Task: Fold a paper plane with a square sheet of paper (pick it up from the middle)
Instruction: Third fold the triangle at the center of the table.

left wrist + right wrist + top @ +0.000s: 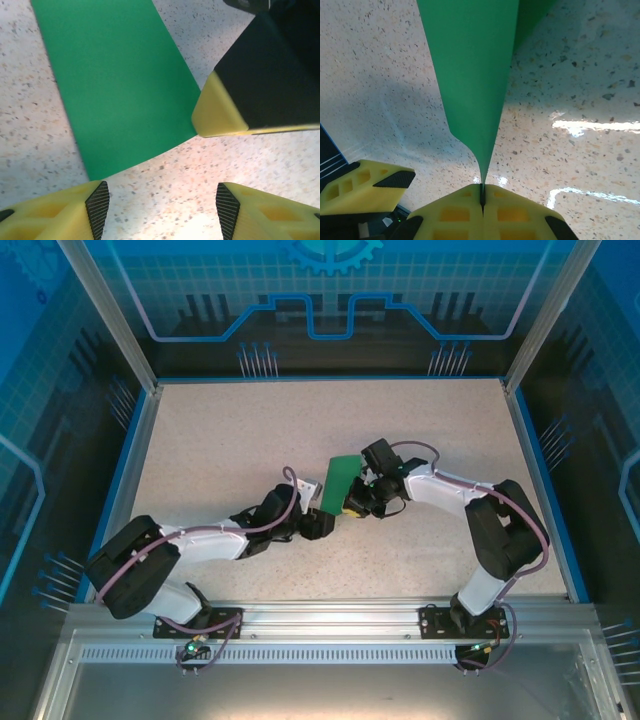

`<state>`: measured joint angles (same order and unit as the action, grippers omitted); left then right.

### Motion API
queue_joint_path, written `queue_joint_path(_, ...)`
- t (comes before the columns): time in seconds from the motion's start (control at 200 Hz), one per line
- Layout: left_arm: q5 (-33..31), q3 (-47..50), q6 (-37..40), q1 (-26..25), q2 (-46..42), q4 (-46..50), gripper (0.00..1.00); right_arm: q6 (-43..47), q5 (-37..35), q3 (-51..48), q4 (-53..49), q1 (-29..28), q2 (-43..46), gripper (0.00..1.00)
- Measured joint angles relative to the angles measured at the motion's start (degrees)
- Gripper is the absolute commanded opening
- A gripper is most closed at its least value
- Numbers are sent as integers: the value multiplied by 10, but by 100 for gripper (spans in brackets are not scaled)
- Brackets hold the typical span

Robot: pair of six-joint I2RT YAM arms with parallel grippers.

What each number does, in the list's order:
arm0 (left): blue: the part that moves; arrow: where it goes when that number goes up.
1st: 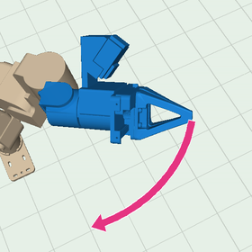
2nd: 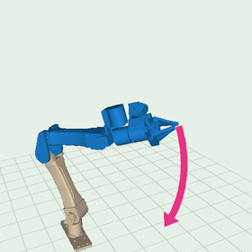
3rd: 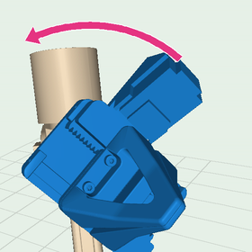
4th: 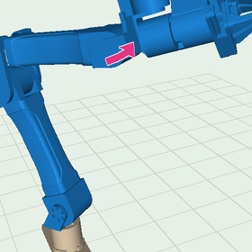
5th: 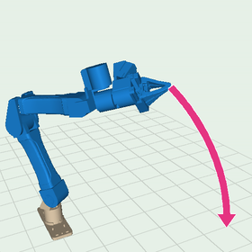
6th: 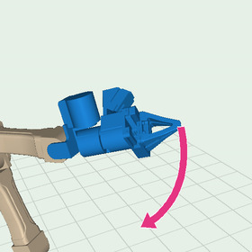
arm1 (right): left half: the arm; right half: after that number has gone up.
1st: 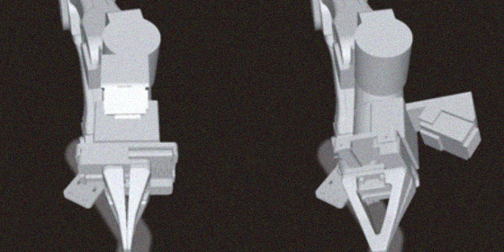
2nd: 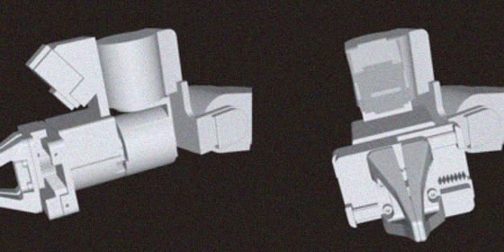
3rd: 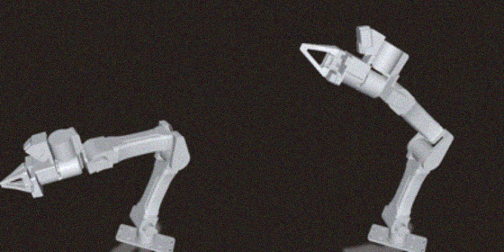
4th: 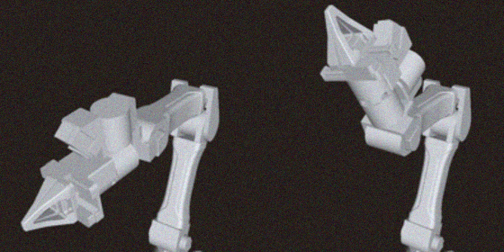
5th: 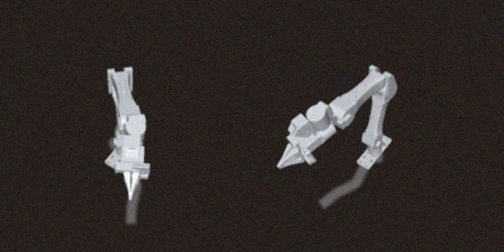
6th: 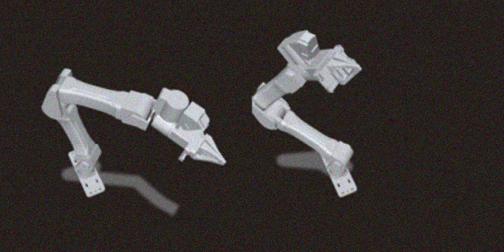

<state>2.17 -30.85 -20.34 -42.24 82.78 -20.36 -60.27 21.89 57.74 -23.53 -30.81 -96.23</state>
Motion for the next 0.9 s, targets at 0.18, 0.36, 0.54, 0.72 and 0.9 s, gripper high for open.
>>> queue_joint_path(0.18, 0, 0, 68, 0, 5, -47, 61, -41, 24, 0, 0, 3, 3, 0)
queue_joint_path(0.36, 9, 0, 131, -8, 21, -91, 57, -74, 48, 0, 0, 15, 19, 0)
queue_joint_path(0.54, 18, 7, 184, -11, 36, -140, 55, -86, 71, 6, -10, 27, 25, 0)
queue_joint_path(0.72, 22, 7, 225, -12, 64, -173, 53, -94, 80, 9, -18, 30, 33, 0)
queue_joint_path(0.9, 22, 7, 260, -18, 87, -199, 47, -107, 93, 8, -17, 39, 49, 0)
